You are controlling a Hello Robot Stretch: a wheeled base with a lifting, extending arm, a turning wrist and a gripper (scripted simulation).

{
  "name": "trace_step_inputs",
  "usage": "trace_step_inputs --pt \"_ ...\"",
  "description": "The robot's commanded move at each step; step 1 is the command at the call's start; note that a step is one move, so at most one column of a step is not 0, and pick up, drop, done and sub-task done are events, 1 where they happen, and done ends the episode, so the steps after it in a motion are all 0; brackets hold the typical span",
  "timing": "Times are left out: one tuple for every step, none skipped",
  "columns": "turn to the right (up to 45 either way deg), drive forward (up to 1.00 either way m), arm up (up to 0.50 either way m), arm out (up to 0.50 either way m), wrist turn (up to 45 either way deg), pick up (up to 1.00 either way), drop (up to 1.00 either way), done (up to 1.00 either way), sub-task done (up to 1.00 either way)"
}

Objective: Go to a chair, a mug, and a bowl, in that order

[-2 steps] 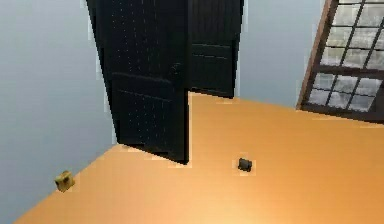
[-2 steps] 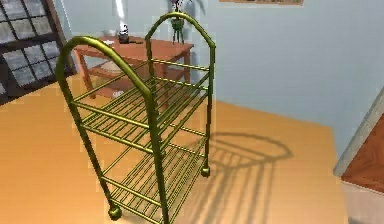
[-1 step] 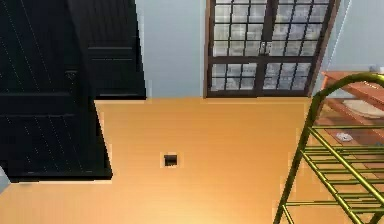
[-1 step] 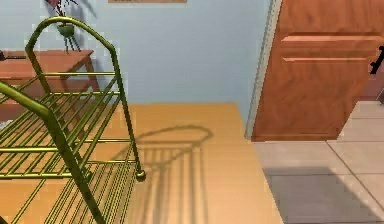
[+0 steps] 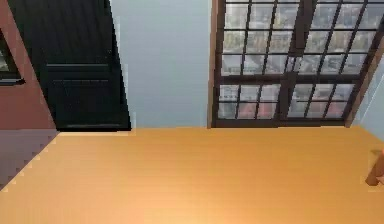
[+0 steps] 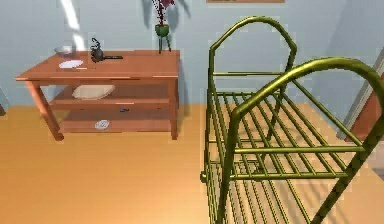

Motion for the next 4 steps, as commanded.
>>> trace_step_inputs --pt "21.0 0.0 0.0 0.0 0.0 0.0 0.0 0.0 0.0" --pt "0.0 0.05 0.0 0.0 0.0 0.0 0.0 0.0 0.0" --pt "9.0 0.0 0.0 0.0 0.0 0.0 0.0 0.0 0.0" --pt "0.0 0.5 0.0 0.0 0.0 0.0 0.0 0.0 0.0"
